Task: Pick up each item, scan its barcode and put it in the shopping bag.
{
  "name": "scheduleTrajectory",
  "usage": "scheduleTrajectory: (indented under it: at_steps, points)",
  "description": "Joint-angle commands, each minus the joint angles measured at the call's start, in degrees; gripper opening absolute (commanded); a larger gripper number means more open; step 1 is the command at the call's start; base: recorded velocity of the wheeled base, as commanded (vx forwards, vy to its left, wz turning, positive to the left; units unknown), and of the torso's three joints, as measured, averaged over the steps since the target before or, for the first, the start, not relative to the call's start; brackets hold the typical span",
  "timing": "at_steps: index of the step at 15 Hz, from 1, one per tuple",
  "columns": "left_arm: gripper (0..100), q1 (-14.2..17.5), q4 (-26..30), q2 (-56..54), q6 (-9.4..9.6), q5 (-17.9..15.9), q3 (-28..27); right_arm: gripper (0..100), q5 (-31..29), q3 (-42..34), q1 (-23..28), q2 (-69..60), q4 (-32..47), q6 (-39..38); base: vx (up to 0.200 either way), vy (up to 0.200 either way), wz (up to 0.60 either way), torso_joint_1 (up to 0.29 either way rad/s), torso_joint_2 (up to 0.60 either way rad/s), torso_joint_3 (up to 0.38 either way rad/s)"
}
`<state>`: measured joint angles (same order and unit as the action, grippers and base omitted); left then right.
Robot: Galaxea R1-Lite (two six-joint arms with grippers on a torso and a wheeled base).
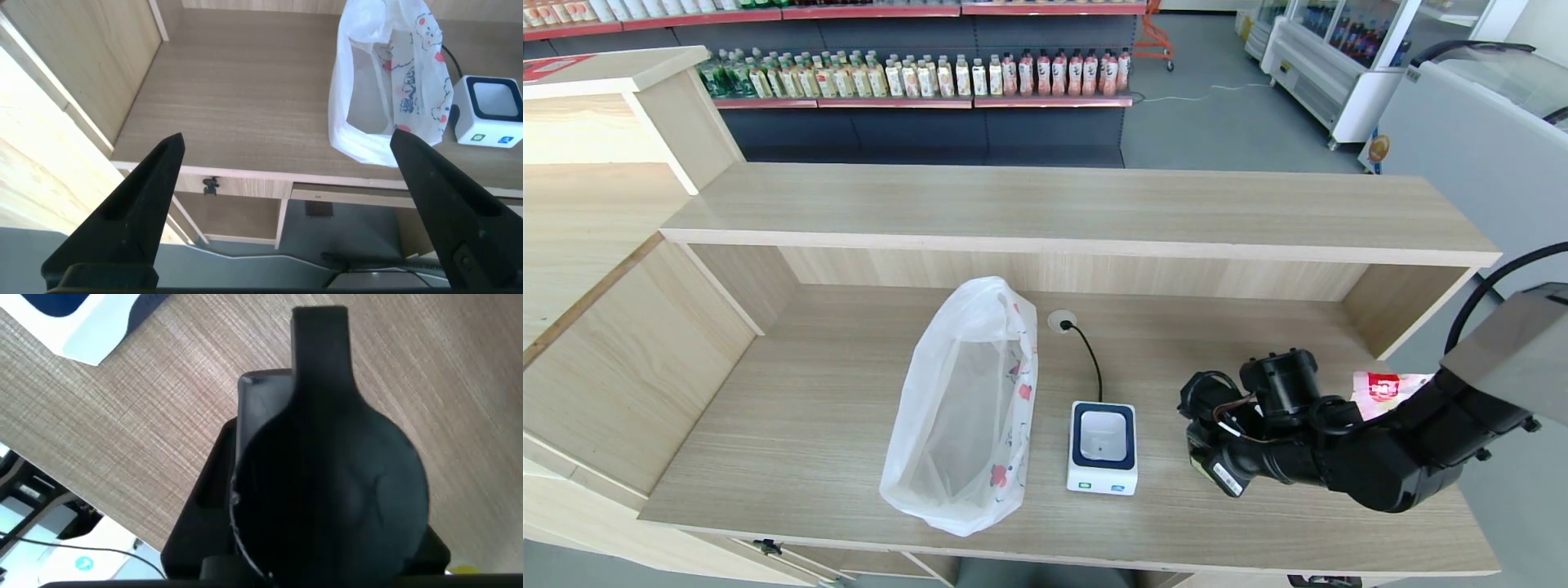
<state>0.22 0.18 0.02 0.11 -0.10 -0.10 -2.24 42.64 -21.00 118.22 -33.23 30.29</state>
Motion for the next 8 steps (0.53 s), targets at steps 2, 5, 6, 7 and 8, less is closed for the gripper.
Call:
scheduleTrajectory:
  at_steps: [2, 5, 6, 7, 8]
  points:
    - [100, 0.04, -0.01, -0.02, -0.02, 0.01, 0.01, 0, -0.04, -2.65, 2.37, -6.52, -1.66, -0.41, 0.000, 0.000, 0.00, 0.000, 0.00, 0.000]
    - [100, 0.04, -0.01, -0.02, -0.02, 0.01, 0.01, 0, 1.36, -6.87, 5.10, -19.35, -2.19, -8.41, 0.000, 0.000, 0.00, 0.000, 0.00, 0.000]
    - [100, 0.04, -0.01, -0.02, -0.02, 0.01, 0.01, 0, 5.67, -9.86, 4.83, -24.80, -2.36, -10.17, 0.000, 0.000, 0.00, 0.000, 0.00, 0.000]
    - [100, 0.04, -0.01, -0.02, -0.02, 0.01, 0.01, 0, 9.63, -13.46, 4.83, -29.98, -2.19, -10.17, 0.000, 0.000, 0.00, 0.000, 0.00, 0.000]
    - [100, 0.04, -0.01, -0.02, -0.02, 0.01, 0.01, 0, 11.56, -17.07, 4.74, -34.38, -2.54, -9.90, 0.000, 0.000, 0.00, 0.000, 0.00, 0.000]
